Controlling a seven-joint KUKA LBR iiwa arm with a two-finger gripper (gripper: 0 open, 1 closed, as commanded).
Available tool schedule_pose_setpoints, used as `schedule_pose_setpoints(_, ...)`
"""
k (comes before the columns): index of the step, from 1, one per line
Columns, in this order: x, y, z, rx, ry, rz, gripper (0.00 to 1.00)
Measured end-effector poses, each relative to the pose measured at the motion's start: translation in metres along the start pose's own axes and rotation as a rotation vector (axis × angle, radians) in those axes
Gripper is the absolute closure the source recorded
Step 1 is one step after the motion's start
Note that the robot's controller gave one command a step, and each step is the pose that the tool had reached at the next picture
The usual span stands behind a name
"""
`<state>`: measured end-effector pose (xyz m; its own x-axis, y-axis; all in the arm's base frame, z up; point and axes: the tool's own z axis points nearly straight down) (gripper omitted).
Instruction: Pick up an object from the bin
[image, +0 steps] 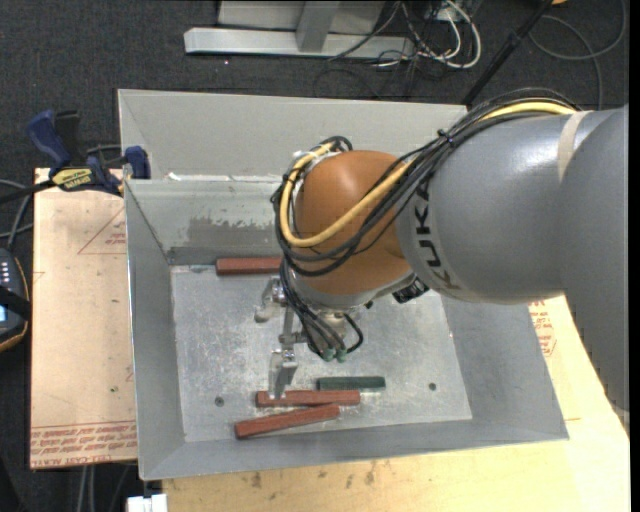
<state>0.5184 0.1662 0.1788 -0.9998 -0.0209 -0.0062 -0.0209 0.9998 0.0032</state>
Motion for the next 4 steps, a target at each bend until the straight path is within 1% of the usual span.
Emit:
schedule_pose_setpoints(1, 0.026, -0.011, 0.076, 0.002, 0.007, -0.094, 1.0)
schedule_pose_setpoints(2, 0.026, -0.011, 0.076, 0.002, 0.008, -0.094, 1.0)
schedule_pose_setpoints(3, 0.021, -0.008, 0.042, 0.002, 0.008, -0.099, 1.0)
schedule_pose_setpoints(4, 0.019, -0.007, -0.012, 0.001, 0.003, -0.102, 0.0)
